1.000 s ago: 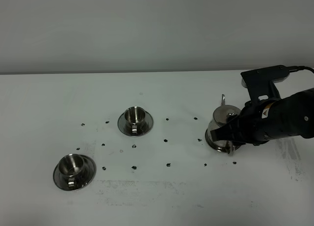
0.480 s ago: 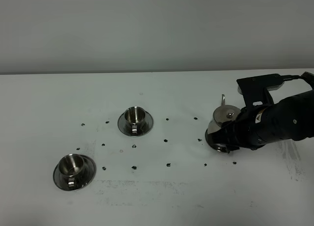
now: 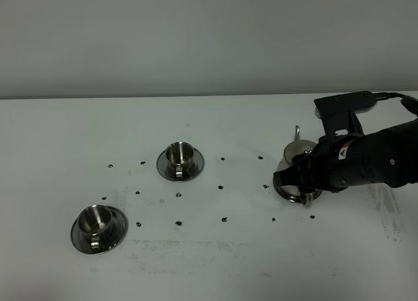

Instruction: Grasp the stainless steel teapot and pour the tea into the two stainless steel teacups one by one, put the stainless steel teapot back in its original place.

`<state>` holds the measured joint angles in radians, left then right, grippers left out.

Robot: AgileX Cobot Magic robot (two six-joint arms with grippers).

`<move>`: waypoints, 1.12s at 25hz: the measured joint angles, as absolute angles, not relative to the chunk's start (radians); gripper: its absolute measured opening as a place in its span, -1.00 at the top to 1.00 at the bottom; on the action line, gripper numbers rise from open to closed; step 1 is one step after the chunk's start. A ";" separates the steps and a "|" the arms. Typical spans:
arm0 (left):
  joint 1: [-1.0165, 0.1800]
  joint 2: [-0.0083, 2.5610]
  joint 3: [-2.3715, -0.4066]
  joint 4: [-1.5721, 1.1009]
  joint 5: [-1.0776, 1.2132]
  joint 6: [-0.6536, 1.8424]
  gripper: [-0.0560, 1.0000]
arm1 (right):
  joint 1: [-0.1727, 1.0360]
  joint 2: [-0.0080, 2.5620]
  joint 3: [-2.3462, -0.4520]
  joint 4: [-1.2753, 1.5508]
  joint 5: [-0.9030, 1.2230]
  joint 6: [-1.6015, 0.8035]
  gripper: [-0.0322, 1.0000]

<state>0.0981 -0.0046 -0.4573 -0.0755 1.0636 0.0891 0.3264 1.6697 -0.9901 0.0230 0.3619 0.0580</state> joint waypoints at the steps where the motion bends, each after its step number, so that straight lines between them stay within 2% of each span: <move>1: 0.098 -0.005 -0.457 -0.075 1.064 0.089 0.30 | 0.326 1.670 -0.990 0.023 0.363 0.054 0.04; 23: 0.057 -0.005 -0.457 -0.075 1.064 0.089 0.30 | 0.326 1.671 -0.990 0.023 0.385 0.047 0.04; 28: 0.057 -0.005 -0.457 -0.075 1.064 0.089 0.30 | 0.326 1.671 -0.990 0.023 0.462 0.046 0.04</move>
